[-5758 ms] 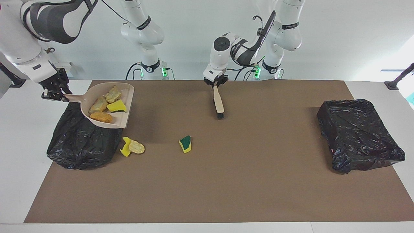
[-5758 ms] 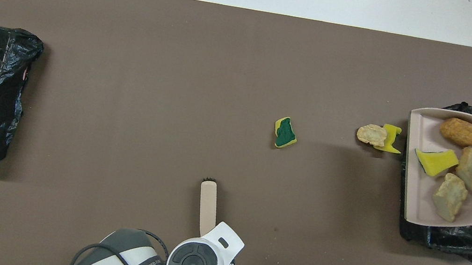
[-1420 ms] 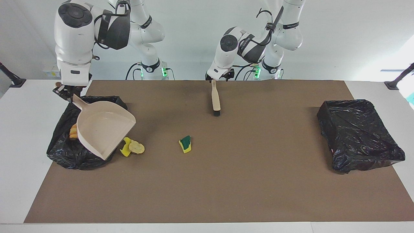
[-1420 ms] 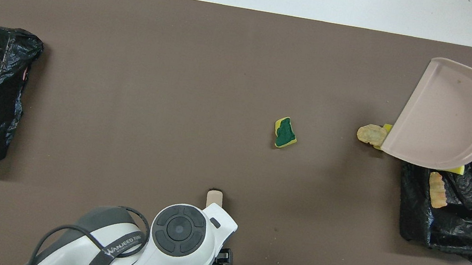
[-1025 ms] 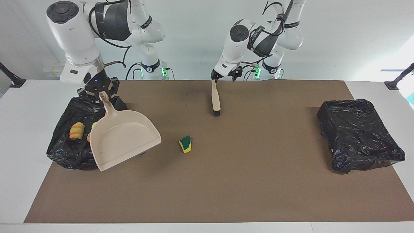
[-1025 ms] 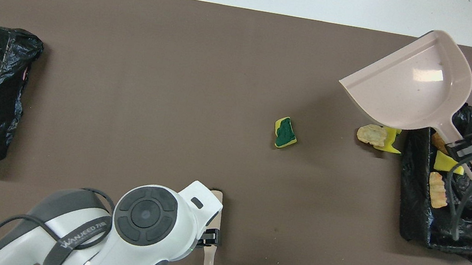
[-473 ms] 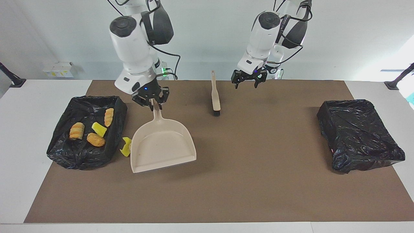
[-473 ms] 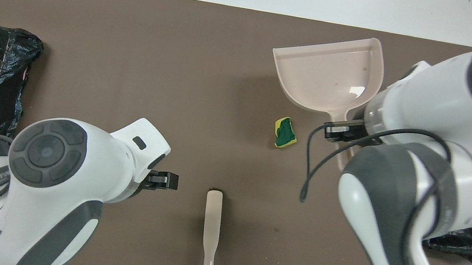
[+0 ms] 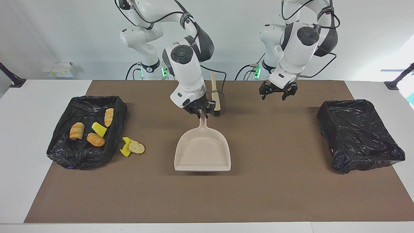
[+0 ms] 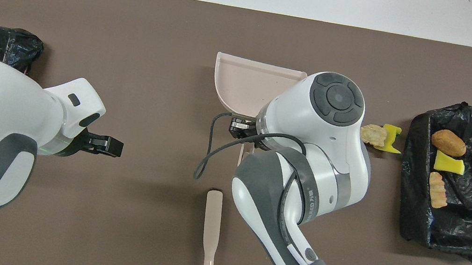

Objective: Sweep and dump trash in bin
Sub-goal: 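Lower the dustpan onto the table center while the left gripper approaches, then grasp the dustpan handle with the left gripper while the right gripper withdraws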

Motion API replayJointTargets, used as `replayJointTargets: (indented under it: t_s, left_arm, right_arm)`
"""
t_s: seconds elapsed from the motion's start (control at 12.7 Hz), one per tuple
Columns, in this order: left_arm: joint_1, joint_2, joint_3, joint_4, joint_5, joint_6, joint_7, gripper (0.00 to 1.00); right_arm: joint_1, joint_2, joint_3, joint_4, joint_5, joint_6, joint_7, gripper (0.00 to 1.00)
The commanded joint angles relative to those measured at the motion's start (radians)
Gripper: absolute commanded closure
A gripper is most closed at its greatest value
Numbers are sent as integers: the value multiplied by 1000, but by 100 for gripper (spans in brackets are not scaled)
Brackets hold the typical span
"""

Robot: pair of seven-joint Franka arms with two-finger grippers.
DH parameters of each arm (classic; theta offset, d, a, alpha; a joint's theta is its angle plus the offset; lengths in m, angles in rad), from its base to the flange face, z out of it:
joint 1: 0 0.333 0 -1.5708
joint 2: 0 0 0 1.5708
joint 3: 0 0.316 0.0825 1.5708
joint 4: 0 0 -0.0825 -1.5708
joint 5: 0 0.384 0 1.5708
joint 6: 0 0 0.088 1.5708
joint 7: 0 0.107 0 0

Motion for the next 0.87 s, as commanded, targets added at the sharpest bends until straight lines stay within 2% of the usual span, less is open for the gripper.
replayJointTargets:
  t_s: [0.0, 0.16, 0.32, 0.39, 0.55, 0.79]
  left_arm:
    - [35, 9, -15, 14, 16, -3, 38, 0]
    - [35, 9, -15, 13, 16, -2, 40, 0]
    - [34, 11, -15, 14, 16, 16, 40, 0]
    - [34, 14, -15, 13, 16, 50, 35, 0]
    - [31, 33, -17, 20, 12, 82, 29, 0]
    - [15, 98, -18, 34, 2, 159, 15, 0]
  right_arm:
    - [47, 58, -5, 22, 44, 44, -14, 100]
    - [73, 128, -5, 51, 43, 82, -10, 100]
    - [81, 131, -5, 54, 32, 82, -27, 100]
    - [84, 131, -5, 54, 40, 84, -30, 1]
    - [84, 128, -5, 54, 49, 87, -31, 0]
    - [64, 46, -11, 42, 49, 24, -21, 0]
